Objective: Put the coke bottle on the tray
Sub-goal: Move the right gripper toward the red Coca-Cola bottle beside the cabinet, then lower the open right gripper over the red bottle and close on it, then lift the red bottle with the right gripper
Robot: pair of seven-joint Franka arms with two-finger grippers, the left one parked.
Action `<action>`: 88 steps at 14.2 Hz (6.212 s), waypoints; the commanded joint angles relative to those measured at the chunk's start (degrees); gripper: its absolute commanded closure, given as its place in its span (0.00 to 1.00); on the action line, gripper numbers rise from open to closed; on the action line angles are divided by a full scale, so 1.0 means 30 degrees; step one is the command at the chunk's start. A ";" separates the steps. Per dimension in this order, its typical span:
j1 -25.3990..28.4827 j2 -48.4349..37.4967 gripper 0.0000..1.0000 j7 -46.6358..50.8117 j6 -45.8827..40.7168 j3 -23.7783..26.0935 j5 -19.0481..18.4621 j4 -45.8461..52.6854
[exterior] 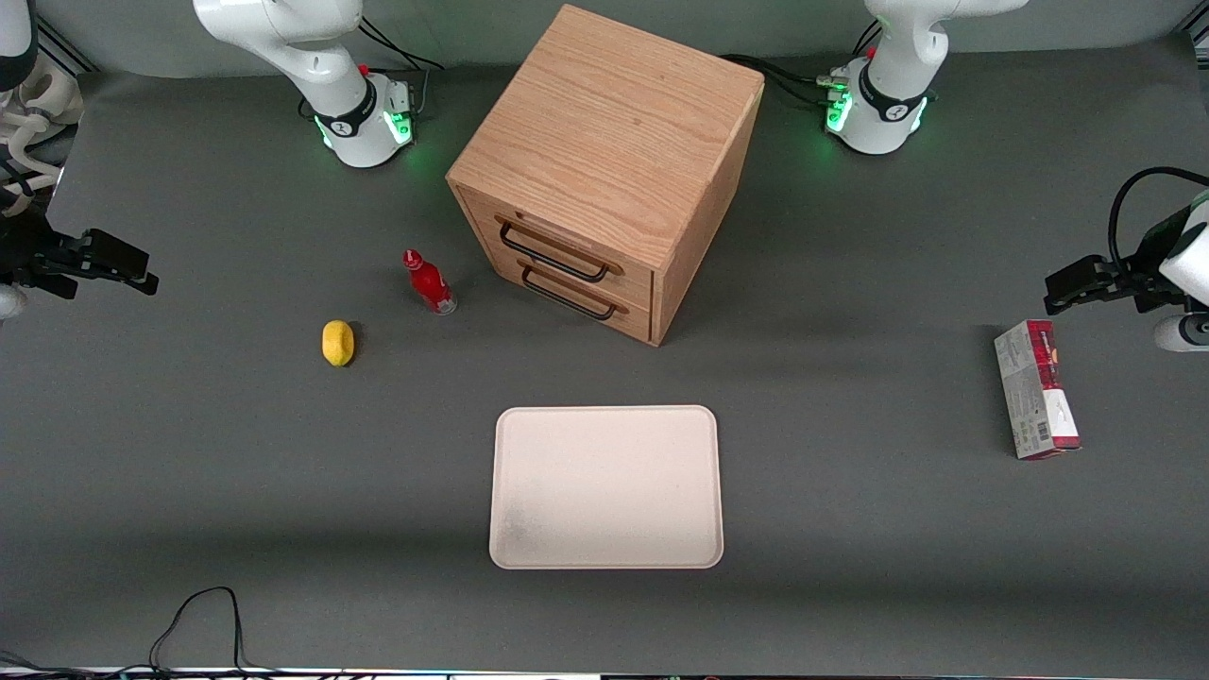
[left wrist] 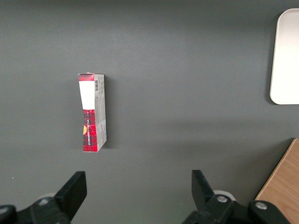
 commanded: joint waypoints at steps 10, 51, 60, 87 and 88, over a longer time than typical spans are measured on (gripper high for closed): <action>0.1816 -0.1699 0.00 0.1780 -0.0259 0.0060 0.0247 -0.2042; 1.0557 -0.3347 0.00 0.8615 1.5037 -0.0761 -0.1277 -1.9160; 1.0498 -0.3551 0.41 0.8644 1.4598 -0.1259 -0.1277 -1.9102; 1.0382 0.0946 1.00 0.8439 -0.1925 -0.2459 0.0157 0.2152; 1.0207 0.2730 1.00 0.8410 -0.2128 -0.2489 0.0768 0.4256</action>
